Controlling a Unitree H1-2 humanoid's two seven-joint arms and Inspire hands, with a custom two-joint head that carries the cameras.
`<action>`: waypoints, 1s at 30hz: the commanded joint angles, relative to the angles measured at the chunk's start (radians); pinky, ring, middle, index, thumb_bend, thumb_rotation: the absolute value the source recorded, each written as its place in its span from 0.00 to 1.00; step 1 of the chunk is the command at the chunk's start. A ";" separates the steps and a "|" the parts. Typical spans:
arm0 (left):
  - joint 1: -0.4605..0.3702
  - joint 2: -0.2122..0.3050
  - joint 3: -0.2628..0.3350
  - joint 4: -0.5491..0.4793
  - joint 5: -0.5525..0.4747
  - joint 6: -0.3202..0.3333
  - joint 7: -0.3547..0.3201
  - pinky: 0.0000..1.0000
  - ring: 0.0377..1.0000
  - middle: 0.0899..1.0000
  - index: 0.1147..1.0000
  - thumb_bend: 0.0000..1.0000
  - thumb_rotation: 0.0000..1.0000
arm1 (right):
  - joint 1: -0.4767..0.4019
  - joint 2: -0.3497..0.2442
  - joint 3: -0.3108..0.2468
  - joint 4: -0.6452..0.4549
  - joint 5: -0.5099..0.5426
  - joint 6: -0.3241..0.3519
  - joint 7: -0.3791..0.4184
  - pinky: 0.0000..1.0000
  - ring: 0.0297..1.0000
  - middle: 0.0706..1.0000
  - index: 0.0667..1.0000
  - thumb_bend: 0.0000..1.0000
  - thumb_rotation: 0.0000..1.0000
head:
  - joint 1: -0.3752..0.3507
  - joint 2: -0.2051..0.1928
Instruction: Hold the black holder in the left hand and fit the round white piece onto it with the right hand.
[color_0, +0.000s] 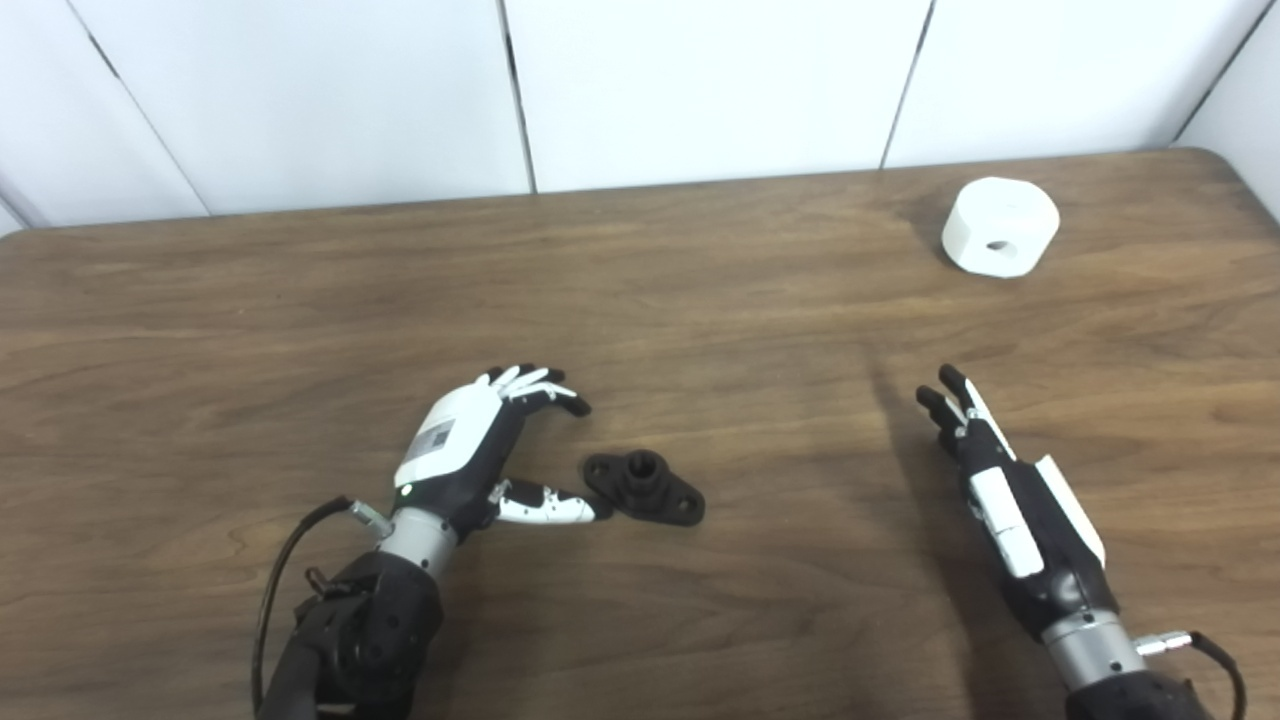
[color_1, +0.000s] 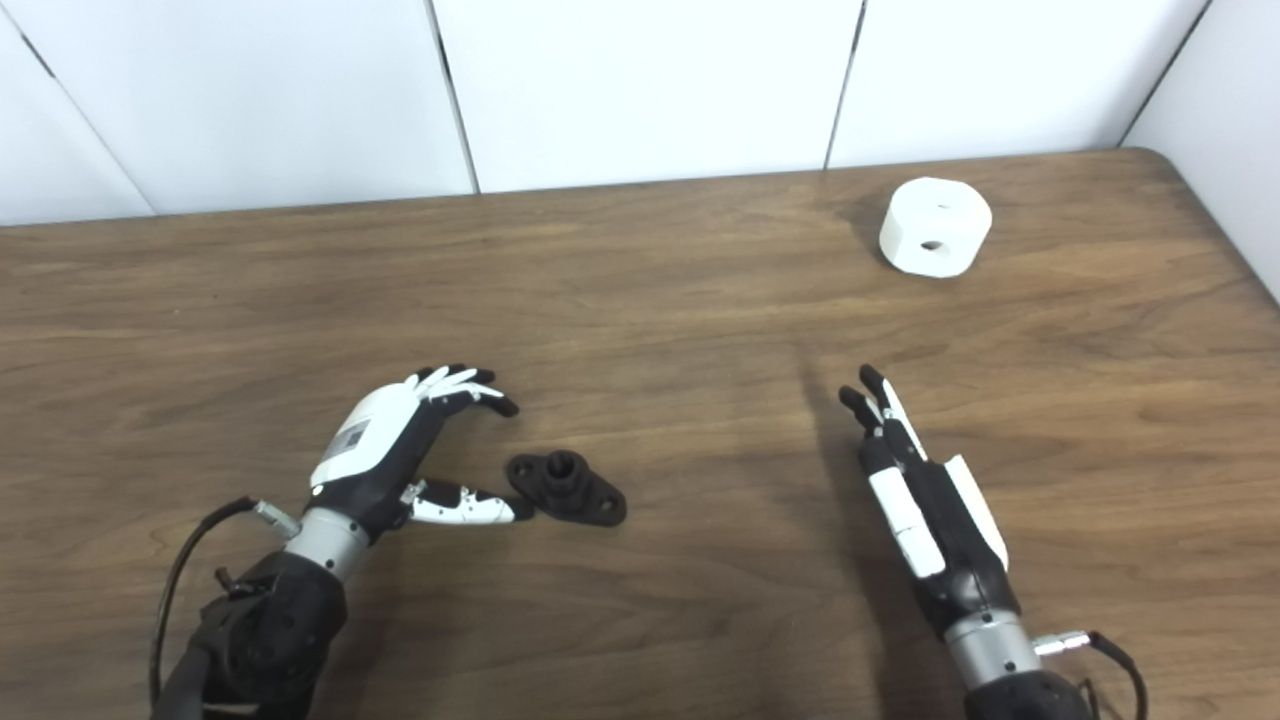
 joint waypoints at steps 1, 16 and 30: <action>-0.022 0.006 -0.014 -0.013 -0.002 -0.010 -0.003 1.00 0.97 0.90 0.69 0.99 0.25 | 0.013 -0.011 -0.002 -0.022 -0.009 0.002 0.007 1.00 0.98 0.95 1.00 0.66 1.00 | -0.001 0.000; -0.015 0.015 -0.031 -0.021 -0.032 -0.001 -0.031 1.00 0.99 0.91 0.68 0.98 0.20 | 0.011 -0.010 -0.007 -0.028 -0.007 0.011 0.007 1.00 0.98 0.95 1.00 0.66 1.00 | 0.001 0.010; -0.009 0.021 -0.028 0.005 -0.049 -0.018 -0.002 1.00 0.96 0.88 0.60 0.87 0.14 | 0.012 -0.013 -0.008 -0.038 -0.010 0.020 0.009 1.00 0.97 0.94 1.00 0.66 1.00 | 0.006 0.022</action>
